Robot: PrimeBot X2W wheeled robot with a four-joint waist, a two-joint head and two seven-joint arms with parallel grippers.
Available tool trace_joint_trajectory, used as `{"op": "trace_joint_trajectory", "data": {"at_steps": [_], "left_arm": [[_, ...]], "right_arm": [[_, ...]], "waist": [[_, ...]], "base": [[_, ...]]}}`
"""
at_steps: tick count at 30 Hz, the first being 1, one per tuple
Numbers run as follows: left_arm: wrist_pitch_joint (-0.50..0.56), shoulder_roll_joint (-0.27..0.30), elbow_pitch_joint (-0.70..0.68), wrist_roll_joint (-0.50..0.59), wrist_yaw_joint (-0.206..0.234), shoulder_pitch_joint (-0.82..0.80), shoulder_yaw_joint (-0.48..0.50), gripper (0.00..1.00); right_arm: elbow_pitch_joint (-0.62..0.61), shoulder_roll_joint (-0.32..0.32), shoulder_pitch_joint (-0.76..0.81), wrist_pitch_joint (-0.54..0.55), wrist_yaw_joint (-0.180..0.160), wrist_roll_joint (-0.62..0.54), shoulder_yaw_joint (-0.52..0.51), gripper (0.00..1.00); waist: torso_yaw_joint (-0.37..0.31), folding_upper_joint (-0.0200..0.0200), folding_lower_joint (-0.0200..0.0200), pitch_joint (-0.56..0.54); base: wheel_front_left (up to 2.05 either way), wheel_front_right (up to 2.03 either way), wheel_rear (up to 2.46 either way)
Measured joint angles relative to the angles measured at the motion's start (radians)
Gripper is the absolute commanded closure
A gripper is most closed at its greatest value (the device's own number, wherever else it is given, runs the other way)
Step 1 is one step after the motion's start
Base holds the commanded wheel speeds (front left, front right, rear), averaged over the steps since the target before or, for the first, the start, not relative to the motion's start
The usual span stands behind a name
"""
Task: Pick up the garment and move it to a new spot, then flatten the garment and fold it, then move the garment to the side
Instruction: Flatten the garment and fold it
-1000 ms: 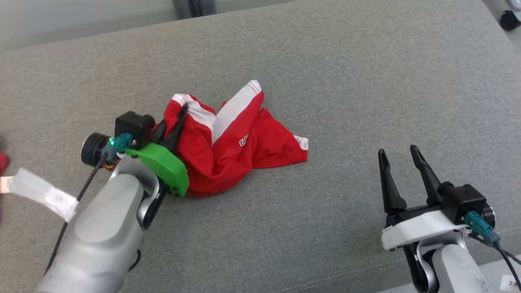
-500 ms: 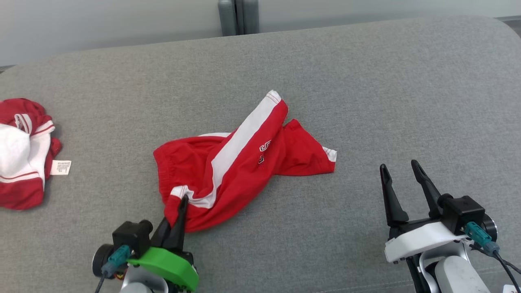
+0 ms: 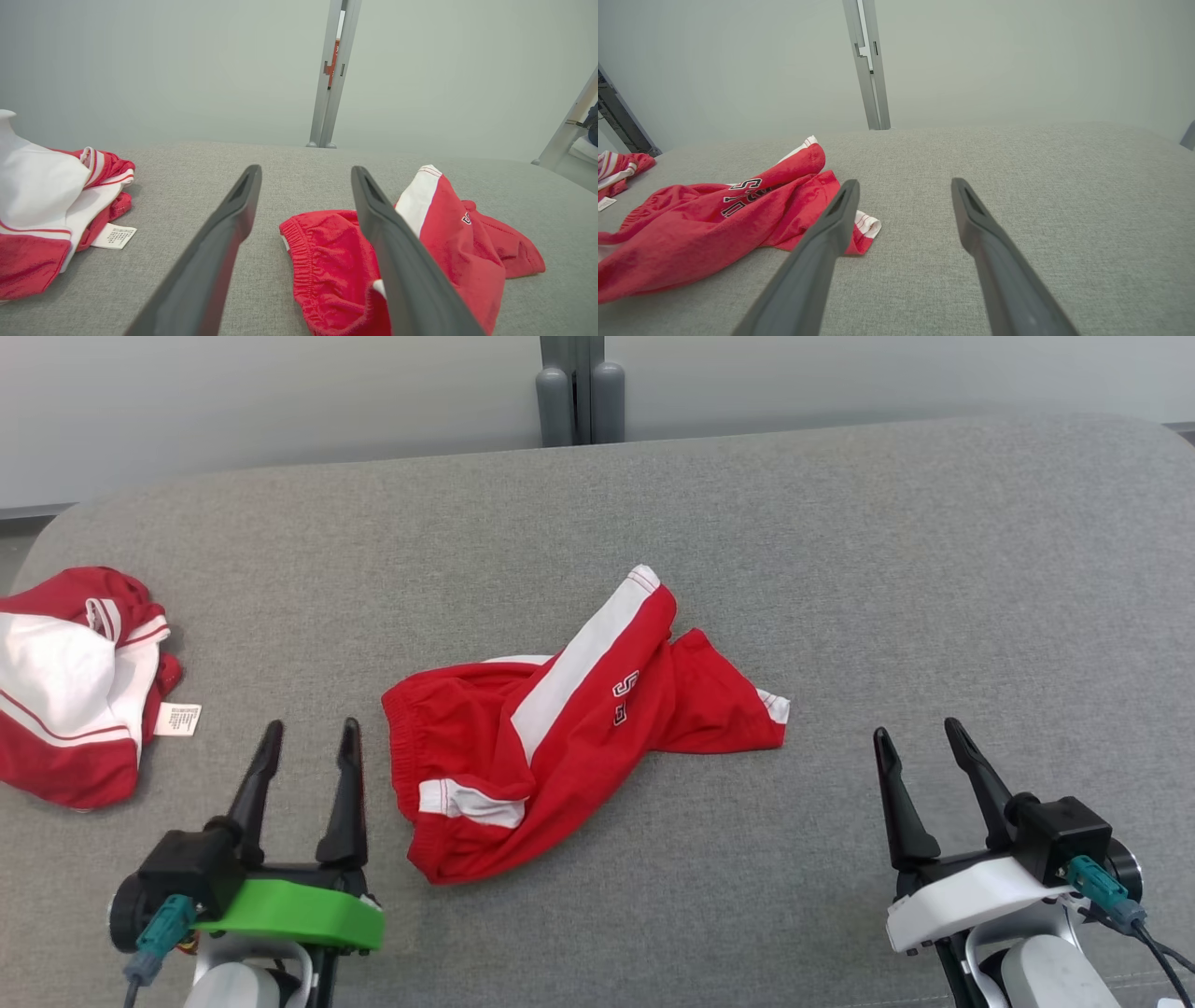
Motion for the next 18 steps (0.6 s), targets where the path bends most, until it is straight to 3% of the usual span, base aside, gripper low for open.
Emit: {"op": "trace_joint_trajectory", "data": {"at_steps": [9,18], "left_arm": [[0.000,-0.003,-0.004,0.067,-0.014,0.050,0.146,0.00],[0.000,-0.034,0.013,0.106,-0.037,0.065,0.190,0.00]], "right_arm": [[-0.006,-0.001,0.034,0.000,0.000,-0.001,-0.013,0.00],[-0.010,-0.003,0.039,0.000,0.000,-0.002,-0.016,0.00]], "waist": [[-0.010,0.0000,0.0000,-0.020],[-0.003,0.0000,0.0000,-0.019]], "base": [[0.00,0.00,0.00],[0.00,0.00,0.00]]}}
